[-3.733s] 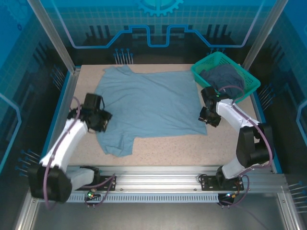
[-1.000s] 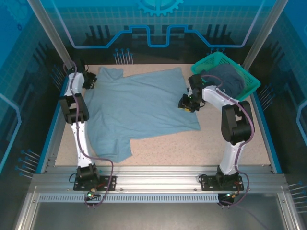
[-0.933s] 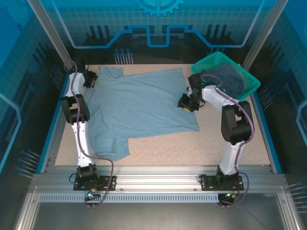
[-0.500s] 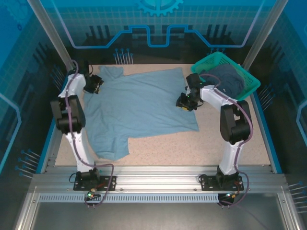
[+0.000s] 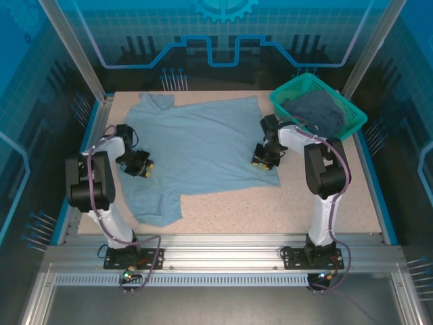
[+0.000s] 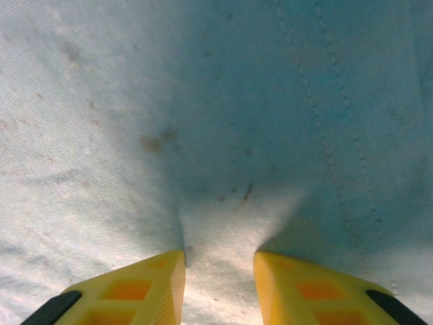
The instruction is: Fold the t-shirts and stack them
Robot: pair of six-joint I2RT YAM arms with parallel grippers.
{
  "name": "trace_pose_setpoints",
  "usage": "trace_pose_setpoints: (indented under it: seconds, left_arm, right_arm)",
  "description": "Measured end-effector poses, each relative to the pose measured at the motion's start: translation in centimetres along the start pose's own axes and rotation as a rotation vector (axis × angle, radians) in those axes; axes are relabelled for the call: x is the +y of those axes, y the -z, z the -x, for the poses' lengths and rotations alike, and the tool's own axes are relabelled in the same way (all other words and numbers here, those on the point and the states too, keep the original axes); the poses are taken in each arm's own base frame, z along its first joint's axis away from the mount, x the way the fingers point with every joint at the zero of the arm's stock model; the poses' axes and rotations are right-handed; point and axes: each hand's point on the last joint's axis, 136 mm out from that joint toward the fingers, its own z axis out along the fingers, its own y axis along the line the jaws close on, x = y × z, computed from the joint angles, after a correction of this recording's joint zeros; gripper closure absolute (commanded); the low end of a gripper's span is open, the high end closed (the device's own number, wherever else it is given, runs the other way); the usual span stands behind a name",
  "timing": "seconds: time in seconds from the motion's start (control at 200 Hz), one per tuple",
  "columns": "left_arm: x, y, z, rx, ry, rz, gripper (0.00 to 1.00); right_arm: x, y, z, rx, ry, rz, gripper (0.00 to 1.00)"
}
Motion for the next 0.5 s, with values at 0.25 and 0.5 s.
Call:
trace_pose_setpoints:
  seconds: [0.25,0.5]
  left_arm:
    - [-5.8,-0.7,3.3,-0.006,-0.096,-0.058,0.75]
    - [-9.8,0.5,5.9,-0.075,-0.184,-0.08,0.56]
  right_arm:
    - [1.2,0.1,3.7,0.019,-0.007,-0.035,0.66]
    - [0.5,0.5,6.2,0.029,-0.042,-0.012,0.62]
